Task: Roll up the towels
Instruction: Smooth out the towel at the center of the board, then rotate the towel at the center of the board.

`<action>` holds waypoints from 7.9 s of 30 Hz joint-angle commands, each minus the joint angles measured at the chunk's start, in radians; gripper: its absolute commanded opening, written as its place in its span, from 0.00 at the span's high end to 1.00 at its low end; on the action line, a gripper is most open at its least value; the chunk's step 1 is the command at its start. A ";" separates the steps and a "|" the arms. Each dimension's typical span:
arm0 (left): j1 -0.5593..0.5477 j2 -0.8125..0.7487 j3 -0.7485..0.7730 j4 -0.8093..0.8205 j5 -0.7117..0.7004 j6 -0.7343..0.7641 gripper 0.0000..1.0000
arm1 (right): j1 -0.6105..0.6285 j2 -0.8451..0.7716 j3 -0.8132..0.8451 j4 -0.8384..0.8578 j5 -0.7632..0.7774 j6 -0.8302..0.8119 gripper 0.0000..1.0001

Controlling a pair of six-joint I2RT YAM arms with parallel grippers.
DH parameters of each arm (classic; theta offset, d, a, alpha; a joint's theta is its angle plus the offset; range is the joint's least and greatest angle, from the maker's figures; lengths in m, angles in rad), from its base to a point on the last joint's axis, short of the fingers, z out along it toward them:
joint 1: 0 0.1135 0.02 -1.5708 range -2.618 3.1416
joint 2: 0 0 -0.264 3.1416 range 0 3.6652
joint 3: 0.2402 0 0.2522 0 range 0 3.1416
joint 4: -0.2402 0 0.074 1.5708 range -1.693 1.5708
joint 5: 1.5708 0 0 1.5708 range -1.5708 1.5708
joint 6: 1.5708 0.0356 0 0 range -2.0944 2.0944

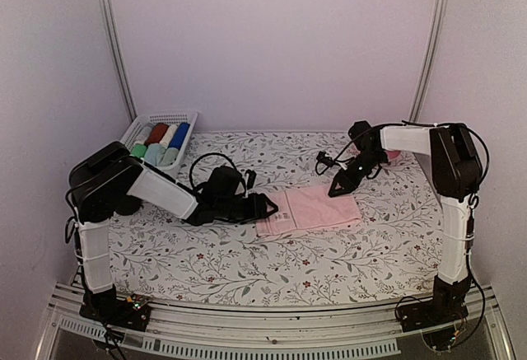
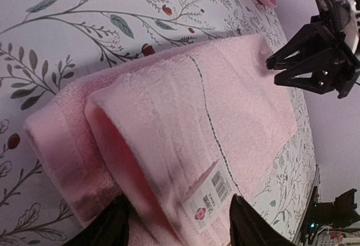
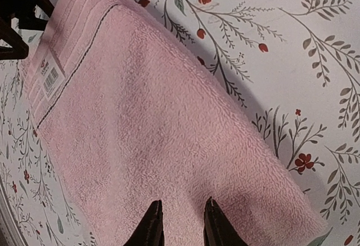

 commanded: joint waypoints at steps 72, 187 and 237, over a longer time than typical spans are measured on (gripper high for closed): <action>-0.010 -0.122 0.068 -0.249 -0.175 0.091 1.00 | 0.058 -0.081 -0.043 0.009 -0.008 -0.079 0.59; 0.035 0.126 0.279 -0.419 -0.461 0.349 0.62 | 0.090 -0.077 -0.215 0.356 0.395 0.062 0.93; 0.012 -0.242 0.117 -0.407 -0.602 0.364 0.03 | 0.351 -0.111 -0.360 -0.099 0.228 -0.371 0.89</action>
